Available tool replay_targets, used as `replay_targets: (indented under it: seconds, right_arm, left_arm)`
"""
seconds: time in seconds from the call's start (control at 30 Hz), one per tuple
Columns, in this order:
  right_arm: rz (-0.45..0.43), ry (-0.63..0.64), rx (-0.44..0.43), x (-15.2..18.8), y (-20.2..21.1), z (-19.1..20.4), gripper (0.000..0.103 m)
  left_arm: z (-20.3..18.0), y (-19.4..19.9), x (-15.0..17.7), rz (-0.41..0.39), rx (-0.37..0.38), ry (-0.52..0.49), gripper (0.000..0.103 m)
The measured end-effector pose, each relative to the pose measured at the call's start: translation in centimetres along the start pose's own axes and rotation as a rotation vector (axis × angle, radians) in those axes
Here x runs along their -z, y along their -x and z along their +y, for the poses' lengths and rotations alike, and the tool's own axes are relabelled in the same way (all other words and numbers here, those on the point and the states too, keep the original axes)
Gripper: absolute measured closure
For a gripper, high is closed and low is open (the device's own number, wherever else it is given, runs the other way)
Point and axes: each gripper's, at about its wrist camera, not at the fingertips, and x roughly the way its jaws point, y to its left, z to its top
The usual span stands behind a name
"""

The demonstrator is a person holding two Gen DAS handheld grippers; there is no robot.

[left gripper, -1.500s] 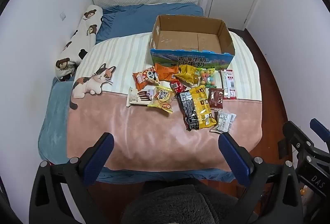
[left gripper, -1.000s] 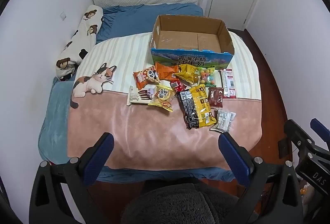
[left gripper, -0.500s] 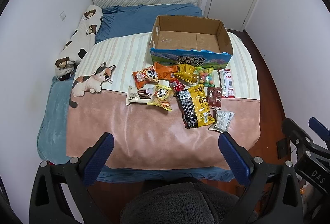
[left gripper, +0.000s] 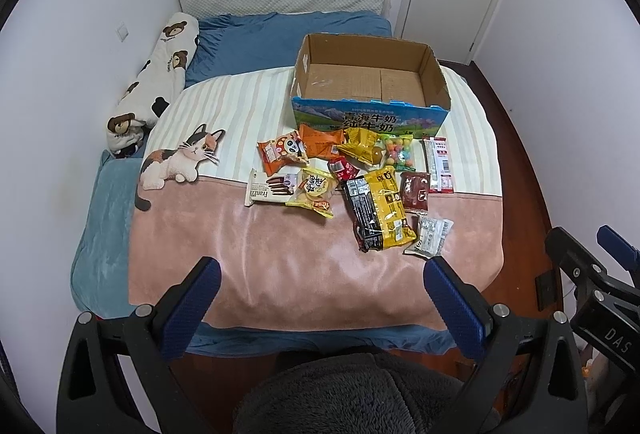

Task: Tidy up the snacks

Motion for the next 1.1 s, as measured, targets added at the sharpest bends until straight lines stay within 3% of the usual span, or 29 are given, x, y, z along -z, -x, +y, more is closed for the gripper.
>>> replay_targets:
  seconds: [1.1]
  right_arm:
    - [-0.01,0.012,-0.004,0.26,0.77,0.27,0.0]
  left_arm:
    - [0.91,0.25,0.77,-0.012,0.017,0.009,0.0]
